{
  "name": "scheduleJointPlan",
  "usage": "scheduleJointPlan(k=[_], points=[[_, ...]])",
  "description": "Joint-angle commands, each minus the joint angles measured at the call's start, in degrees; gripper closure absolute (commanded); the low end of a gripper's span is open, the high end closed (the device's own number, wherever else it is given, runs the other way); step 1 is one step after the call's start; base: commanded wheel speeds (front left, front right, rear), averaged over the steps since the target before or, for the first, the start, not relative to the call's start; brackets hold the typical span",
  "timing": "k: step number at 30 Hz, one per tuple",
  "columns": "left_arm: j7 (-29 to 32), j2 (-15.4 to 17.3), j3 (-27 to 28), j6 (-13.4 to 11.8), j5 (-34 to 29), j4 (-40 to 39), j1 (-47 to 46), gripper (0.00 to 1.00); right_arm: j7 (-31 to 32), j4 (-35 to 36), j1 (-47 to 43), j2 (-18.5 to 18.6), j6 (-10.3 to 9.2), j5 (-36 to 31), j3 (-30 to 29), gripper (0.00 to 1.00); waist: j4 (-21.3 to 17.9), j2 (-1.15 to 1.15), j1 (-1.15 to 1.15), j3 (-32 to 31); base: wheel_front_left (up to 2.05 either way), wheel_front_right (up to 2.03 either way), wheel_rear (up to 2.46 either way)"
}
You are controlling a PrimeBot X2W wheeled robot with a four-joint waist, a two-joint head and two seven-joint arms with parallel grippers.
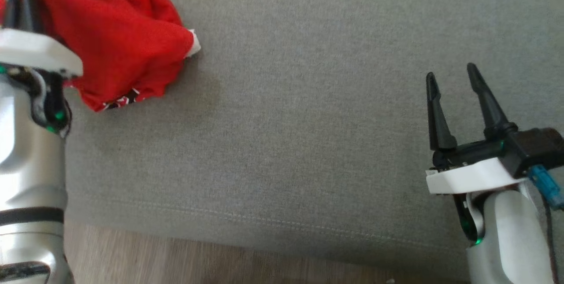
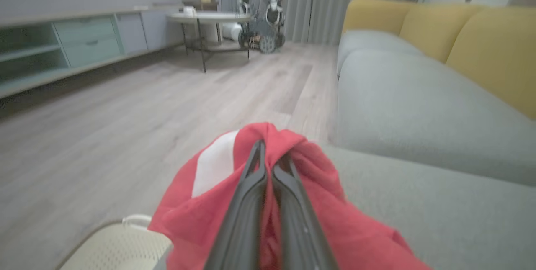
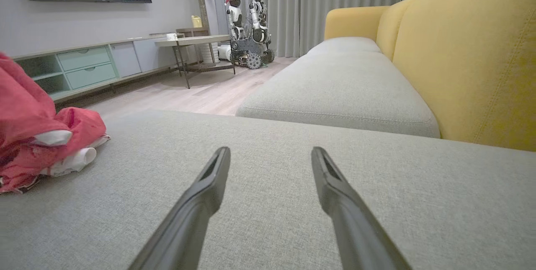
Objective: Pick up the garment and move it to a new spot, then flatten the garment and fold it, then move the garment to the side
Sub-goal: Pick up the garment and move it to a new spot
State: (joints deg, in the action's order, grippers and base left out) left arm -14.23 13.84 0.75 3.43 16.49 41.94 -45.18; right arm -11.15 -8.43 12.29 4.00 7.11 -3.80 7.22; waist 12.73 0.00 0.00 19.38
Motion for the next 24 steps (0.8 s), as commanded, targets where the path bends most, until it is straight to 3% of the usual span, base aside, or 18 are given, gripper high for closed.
scheduleJointPlan(k=[1, 9, 15, 24], points=[[-0.6, 3.8, 1.8, -0.4, -0.8, -4.2, -1.8, 1.00, -0.7, 1.2, 1.5, -0.8, 0.37, 0.7, 1.6, 0.00, -0.4, 0.00, 0.00, -1.8, 0.00, 0.00, 0.00], [-0.7, 2.8, 1.4, 0.4, -1.1, -20.8, 1.7, 1.00, -2.6, -2.5, 1.4, -1.1, 0.37, 3.2, 2.4, 0.00, -3.4, 0.00, 0.00, -7.6, 0.00, 0.00, 0.00], [4.1, 0.3, -2.5, 1.5, 0.1, -30.6, 4.1, 1.00, -3.4, -3.1, 2.2, -1.1, 0.37, 5.2, 2.5, 0.00, -7.6, 0.00, 0.00, -9.1, 0.00, 0.00, 0.00], [9.9, -2.5, -7.9, 1.6, 0.1, -37.2, 5.2, 1.00, -3.7, -1.1, 4.9, -1.1, 0.37, 6.8, 2.1, 0.00, -16.7, 0.00, 0.00, -6.7, 0.00, 0.00, 0.00]])
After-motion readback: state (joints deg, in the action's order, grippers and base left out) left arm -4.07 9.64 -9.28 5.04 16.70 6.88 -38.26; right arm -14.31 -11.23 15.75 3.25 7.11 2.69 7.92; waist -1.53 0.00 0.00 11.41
